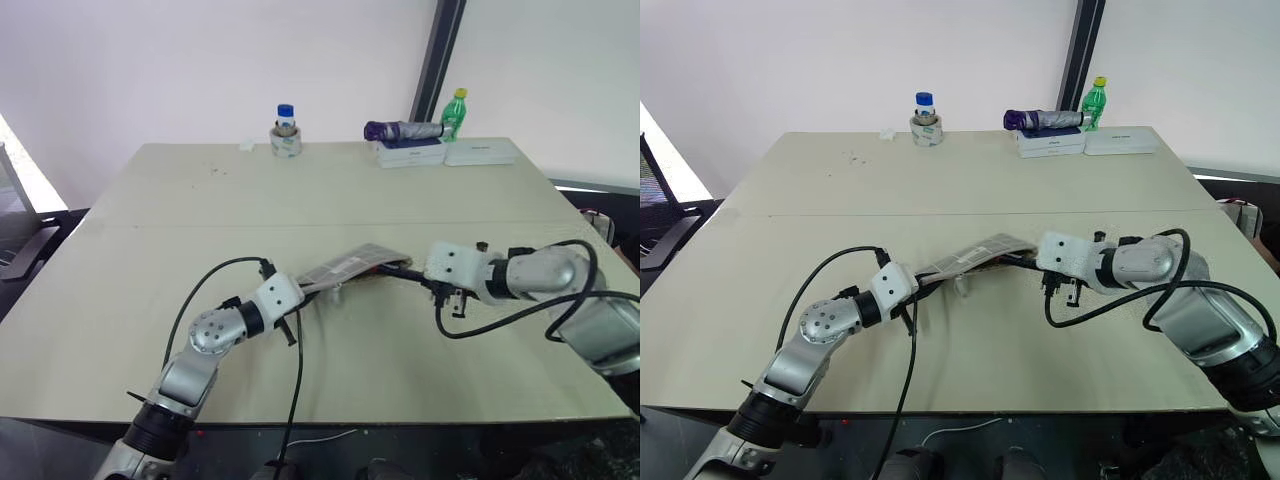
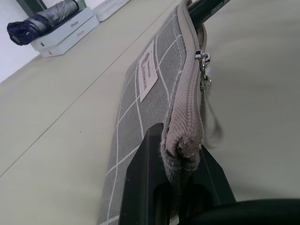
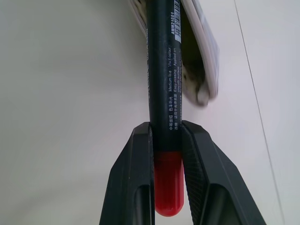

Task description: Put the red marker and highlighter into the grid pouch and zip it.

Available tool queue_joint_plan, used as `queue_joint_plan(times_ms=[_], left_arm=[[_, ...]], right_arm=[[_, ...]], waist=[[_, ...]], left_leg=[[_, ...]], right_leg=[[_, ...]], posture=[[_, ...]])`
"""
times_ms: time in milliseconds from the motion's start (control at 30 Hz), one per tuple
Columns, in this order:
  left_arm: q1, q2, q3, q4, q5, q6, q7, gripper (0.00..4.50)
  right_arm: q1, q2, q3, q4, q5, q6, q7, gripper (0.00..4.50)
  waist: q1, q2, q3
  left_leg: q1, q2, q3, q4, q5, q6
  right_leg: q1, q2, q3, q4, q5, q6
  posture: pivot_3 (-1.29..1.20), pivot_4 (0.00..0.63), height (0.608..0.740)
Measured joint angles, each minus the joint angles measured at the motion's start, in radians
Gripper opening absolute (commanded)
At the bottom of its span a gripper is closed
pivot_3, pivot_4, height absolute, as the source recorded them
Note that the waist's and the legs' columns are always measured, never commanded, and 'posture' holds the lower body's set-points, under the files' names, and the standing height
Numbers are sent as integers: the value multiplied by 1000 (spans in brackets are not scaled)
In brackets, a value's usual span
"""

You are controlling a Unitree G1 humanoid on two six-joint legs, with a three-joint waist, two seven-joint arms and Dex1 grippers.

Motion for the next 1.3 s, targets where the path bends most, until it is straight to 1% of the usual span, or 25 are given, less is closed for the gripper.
queue_joint_plan(times_ms=[67,267,433,500,533,600,667,700,833,900,1000,1067,1133,1233,1300], left_arm=[[-2,1,-10,0,9,-1,-5,0],[-6,1,-30,0,15,-1,-14,0],[-12,1,-30,-5,14,2,-22,0],[-12,1,-30,-15,11,5,-24,0],[-12,0,-30,-20,8,8,-26,0],[-10,-7,-31,-24,2,19,-30,0],[-4,-14,-27,-31,-17,39,-29,0],[-3,-21,-23,-35,-25,52,-26,0],[-3,-63,25,-64,-97,140,-3,0],[-5,-83,42,-68,-128,184,6,0],[-18,-143,77,-69,-195,249,40,0],[-41,-183,108,-69,-243,286,64,0],[-65,-205,124,-72,-276,310,74,0],[-76,-214,125,-80,-298,335,86,0],[-76,-214,125,-79,-300,340,91,0]], right_arm=[[-22,20,45,4,-51,-43,8,306],[-65,66,120,11,-159,-134,33,306],[-114,139,145,53,-223,-169,48,306],[-121,150,144,59,-227,-168,62,1337],[-125,158,143,60,-226,-168,68,1695],[-126,164,136,60,-222,-166,74,2683],[-126,168,103,59,-208,-152,74,3637],[-126,168,79,59,-196,-139,75,3637],[-125,165,-75,8,-67,-57,112,3637],[-122,163,-130,-21,-9,-14,124,3637],[-85,167,-207,-76,94,105,138,3637],[-53,211,-249,-122,170,198,127,3637],[-33,261,-253,-165,228,282,103,3637],[-18,346,-253,-214,292,421,21,3637],[-18,387,-248,-226,306,477,-37,3637]], waist=[[0,0,0],[0,0,0],[0,0,0],[0,0,0],[1,0,0],[1,0,0],[0,0,0],[0,0,0],[0,0,0],[0,0,0],[3,0,0],[2,-1,0],[-2,-1,0],[-3,0,0],[0,0,0]], left_leg=[[0,0,0,0,0,0],[0,0,0,0,0,0],[0,0,0,0,0,-1],[0,0,0,0,0,-1],[0,0,0,0,0,-1],[0,0,0,0,0,-1],[0,0,0,0,0,-1],[0,0,0,0,0,-1],[0,0,0,0,0,0],[0,0,0,0,0,0],[0,0,-1,1,0,0],[0,0,-1,2,0,0],[0,0,0,2,0,0],[0,0,0,1,0,-1],[0,0,0,2,0,-1]], right_leg=[[0,0,0,0,0,0],[0,0,0,0,0,0],[0,0,0,0,0,0],[0,0,0,0,0,0],[0,0,0,0,0,0],[0,0,0,0,0,0],[0,0,0,0,0,0],[0,0,0,0,0,0],[0,0,0,0,0,0],[0,0,0,0,0,0],[1,0,0,0,0,0],[1,0,0,0,0,0],[0,0,0,1,0,0],[0,0,0,2,0,0],[0,0,0,2,0,0]], posture=[[0,150,740],[0,150,740],[0,150,740],[0,150,740],[0,150,740],[0,150,740],[0,150,740],[0,150,740],[0,150,740],[0,150,740],[0,150,740],[0,150,740],[0,150,740],[0,150,740],[0,150,740]])
